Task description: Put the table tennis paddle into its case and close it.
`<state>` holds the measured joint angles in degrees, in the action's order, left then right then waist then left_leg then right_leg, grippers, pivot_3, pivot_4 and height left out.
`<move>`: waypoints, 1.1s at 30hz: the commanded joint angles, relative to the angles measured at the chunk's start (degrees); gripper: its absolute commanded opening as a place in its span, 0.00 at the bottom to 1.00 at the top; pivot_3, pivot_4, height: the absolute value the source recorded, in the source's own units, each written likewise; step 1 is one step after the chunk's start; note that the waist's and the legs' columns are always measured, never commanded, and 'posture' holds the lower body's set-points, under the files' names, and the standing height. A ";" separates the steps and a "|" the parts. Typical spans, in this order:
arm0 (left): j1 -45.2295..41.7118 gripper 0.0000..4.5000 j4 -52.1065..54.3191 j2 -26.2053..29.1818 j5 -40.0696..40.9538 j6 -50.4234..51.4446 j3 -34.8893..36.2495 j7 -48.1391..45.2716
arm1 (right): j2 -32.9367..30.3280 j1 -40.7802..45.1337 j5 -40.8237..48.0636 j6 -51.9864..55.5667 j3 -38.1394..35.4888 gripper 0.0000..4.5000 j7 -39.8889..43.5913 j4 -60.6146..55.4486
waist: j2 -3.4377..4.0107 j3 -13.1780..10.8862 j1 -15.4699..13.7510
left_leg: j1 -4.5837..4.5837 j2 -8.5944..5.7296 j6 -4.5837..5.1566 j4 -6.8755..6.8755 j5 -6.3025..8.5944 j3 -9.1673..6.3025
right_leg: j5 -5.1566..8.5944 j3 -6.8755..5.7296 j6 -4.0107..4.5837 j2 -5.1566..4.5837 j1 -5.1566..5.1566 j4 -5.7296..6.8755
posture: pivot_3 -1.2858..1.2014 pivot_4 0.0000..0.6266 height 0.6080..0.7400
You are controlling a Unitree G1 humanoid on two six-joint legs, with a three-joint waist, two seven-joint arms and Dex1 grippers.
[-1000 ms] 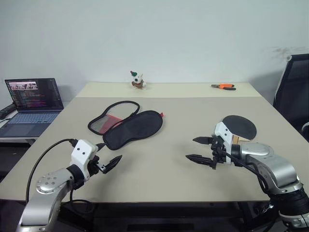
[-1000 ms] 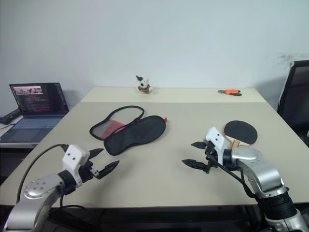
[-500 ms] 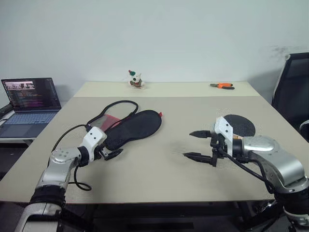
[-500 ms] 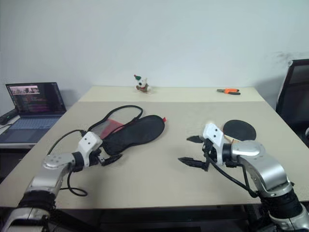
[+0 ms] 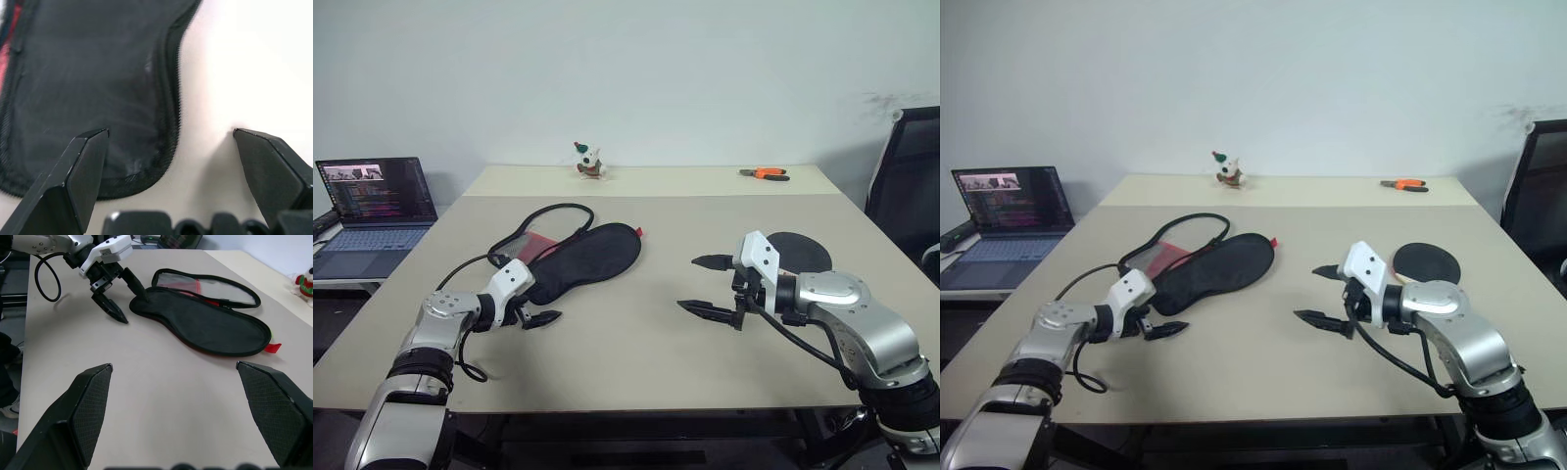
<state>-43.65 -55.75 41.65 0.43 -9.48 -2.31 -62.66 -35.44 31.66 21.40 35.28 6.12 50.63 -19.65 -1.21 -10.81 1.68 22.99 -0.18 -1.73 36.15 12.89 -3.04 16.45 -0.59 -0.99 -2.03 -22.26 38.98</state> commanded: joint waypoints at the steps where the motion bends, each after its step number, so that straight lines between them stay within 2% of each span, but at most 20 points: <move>1: -1.22 0.99 -1.50 1.23 -1.80 -2.00 -1.03 -1.36 | 0.52 -0.20 -0.22 -1.54 -0.22 0.99 -0.74 -0.60 | 0.00 0.00 0.00 | 0.00 0.00 0.00 0.00 0.00 0.00 | 0.00 0.01 0.00 0.00 0.00 0.00 | 0.52 0.24 1.00; 4: -1.83 0.86 -2.81 1.23 -2.14 -2.36 -0.92 -1.21 | 1.05 -0.07 -0.02 -1.45 -0.36 1.00 -1.42 -0.68 | 0.00 0.00 0.05 | -0.01 0.00 0.00 0.00 0.00 -0.01 | 0.00 0.00 0.00 0.00 0.00 0.02 | 0.52 0.24 1.00; 6: -1.80 0.73 -3.25 1.20 -2.01 -2.12 -0.75 -1.84 | 1.34 0.23 0.26 -1.19 -0.70 1.00 -1.84 -0.59 | 0.00 0.00 0.13 | -0.03 0.01 0.00 0.00 0.00 0.00 | 0.00 0.01 0.00 0.00 0.00 0.03 | 0.52 0.24 1.00; 15: 3.32 0.03 3.84 0.49 3.00 2.40 2.34 -4.52 | 1.48 1.57 3.20 2.57 -5.59 1.00 -4.84 -0.10 | 0.00 0.00 0.11 | -0.04 0.07 0.02 0.01 -0.02 0.00 | -0.01 0.03 0.01 0.04 0.00 0.06 | 0.52 0.24 1.00; 20: 6.87 0.00 15.44 -1.64 1.66 6.84 1.06 1.13 | 0.05 1.53 3.73 3.97 -6.61 1.00 -5.19 -0.49 | 0.00 0.00 -0.01 | -0.02 0.04 0.03 0.00 -0.01 -0.01 | -0.01 0.05 0.01 -0.07 0.00 0.03 | 0.52 0.24 1.00; 26: 7.16 0.00 32.57 -12.49 0.33 21.27 -3.83 9.80 | -2.53 0.29 4.42 5.29 -6.59 1.00 -3.62 -1.08 | -0.02 0.01 -1.46 | 0.06 -0.08 0.03 0.20 -0.02 -0.13 | -0.02 0.00 -0.03 -0.09 0.10 0.05 | 0.52 0.24 1.00; 33: 0.84 0.00 30.72 -25.74 -2.24 27.55 -8.60 19.05 | -4.12 -0.96 5.21 5.63 -6.10 1.00 -2.76 -1.54 | -0.02 0.00 -1.58 | 0.10 -0.12 0.04 0.38 -0.01 -0.05 | -0.07 -0.02 -0.12 -0.07 0.11 0.06 | 0.52 0.24 1.00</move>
<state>-41.18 -25.32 16.79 -1.22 17.93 -10.06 -45.50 -38.76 30.34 25.96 41.08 1.21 47.54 -19.16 -1.24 -10.80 0.10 23.09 -0.30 -1.69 36.54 12.88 -3.08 16.38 -0.60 -1.12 -2.09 -22.14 39.04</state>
